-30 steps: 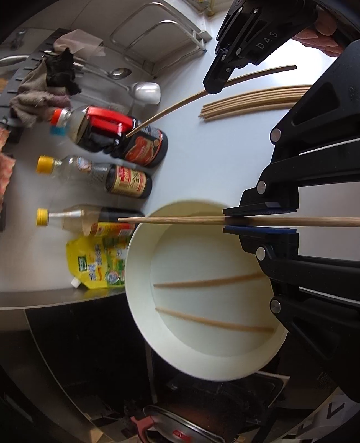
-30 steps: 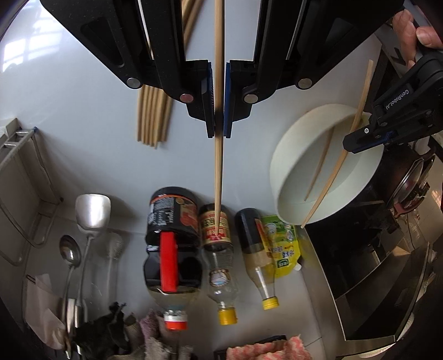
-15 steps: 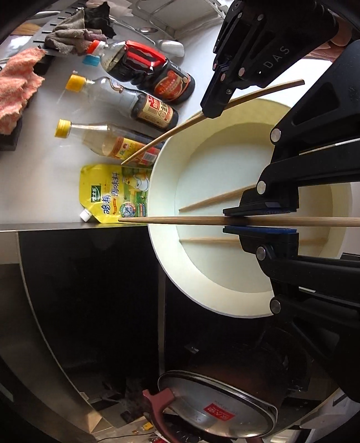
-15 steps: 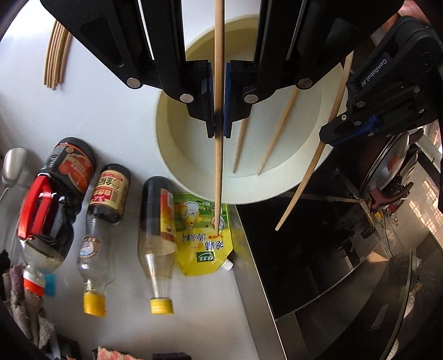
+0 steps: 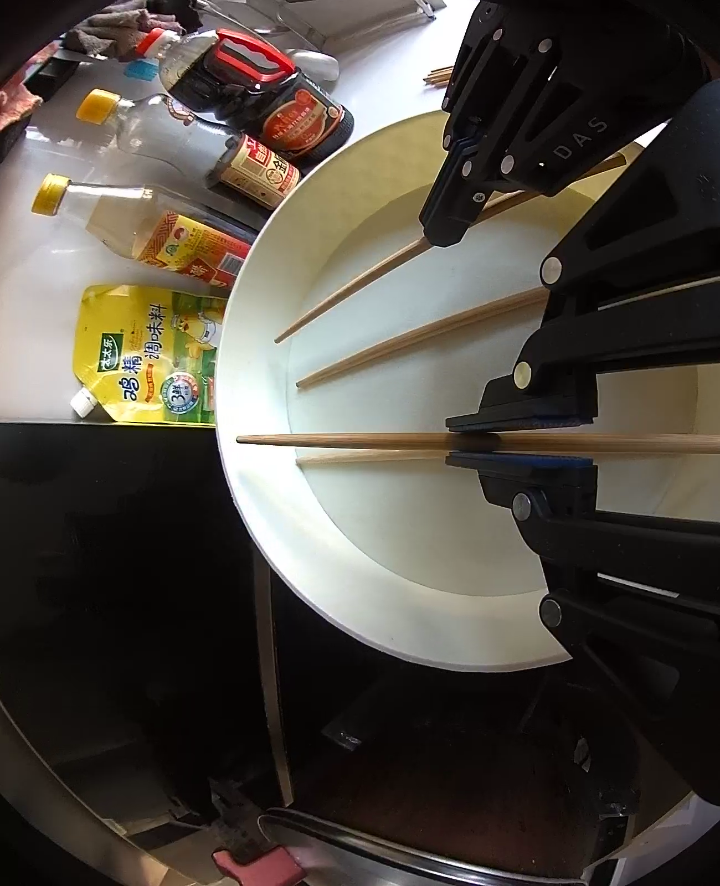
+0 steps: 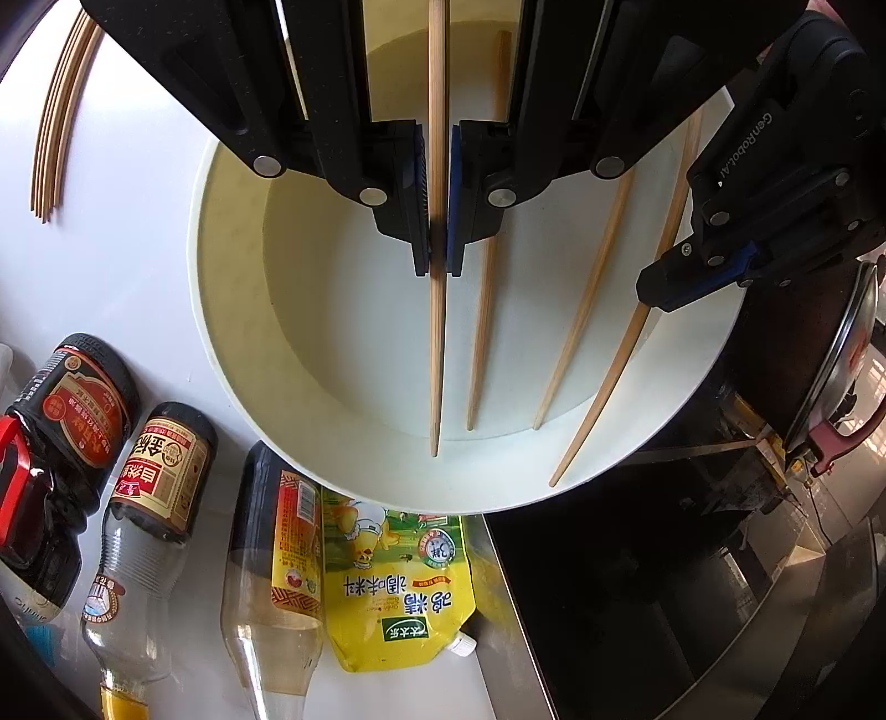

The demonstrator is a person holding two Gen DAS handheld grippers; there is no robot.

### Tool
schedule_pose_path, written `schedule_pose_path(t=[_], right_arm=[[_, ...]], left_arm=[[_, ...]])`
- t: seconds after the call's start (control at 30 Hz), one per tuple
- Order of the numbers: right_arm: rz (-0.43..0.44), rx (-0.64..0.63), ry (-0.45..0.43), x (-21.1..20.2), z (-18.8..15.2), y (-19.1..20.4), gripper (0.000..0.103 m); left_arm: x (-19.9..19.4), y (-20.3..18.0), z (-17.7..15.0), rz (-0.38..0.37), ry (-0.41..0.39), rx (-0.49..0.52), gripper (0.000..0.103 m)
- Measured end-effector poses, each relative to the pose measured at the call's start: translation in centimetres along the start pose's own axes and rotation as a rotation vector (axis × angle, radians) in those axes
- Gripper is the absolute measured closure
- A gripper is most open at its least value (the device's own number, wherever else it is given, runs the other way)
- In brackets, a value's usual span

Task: Organize utensils
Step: 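Lower the right tool's chopstick into the bowl and open it while the left tool does the same, then withdraw both open tools from the bowl back over the chopstick row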

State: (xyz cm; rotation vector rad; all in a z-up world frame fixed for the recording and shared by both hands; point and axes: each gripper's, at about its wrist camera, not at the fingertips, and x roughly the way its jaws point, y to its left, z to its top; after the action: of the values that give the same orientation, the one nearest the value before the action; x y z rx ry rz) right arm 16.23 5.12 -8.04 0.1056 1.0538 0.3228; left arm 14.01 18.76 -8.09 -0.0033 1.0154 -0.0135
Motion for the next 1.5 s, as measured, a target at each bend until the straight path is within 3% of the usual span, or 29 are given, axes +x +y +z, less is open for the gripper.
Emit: schedule_pose_path(t=[0.4,0.47,0.53,0.63,0.7,1.1,1.5], right_arm=[[-0.020,0.003,0.026,1.0,-0.2,-0.1,0.097],[-0.022,0.012,0.016,0.7,-0.3,-0.1,0.095],[-0.021,0.014,0.005,0.4,-0.3,-0.2,0.084],[-0.028,0.009,-0.007,-0.2,-0.3,-0.3,0.081],[-0.029,0.011,-0.011,-0.6,-0.5,-0.4,0.081],[-0.032,0.010,-0.052,-4.5,-2.3,-0.6,0.076],[-0.047,0.024,-0.088,-9.4,-5.3,-1.9,0.066]], left_arm=[[1.3,0.5,-0.6,-0.005,0.065,-0.021,0.092],[1.1,0.7,-0.7,0.002,0.059,-0.027,0.081],[0.7,0.9,-0.7,0.009,0.049,-0.036,0.066],[-0.1,1.2,-0.7,0.014,0.024,-0.053,0.044],[-0.8,1.4,-0.7,0.016,0.002,-0.060,0.037],[-4.5,1.8,-1.4,0.044,-0.056,-0.078,0.031],[-7.5,0.2,-3.4,0.020,-0.077,-0.081,0.030]])
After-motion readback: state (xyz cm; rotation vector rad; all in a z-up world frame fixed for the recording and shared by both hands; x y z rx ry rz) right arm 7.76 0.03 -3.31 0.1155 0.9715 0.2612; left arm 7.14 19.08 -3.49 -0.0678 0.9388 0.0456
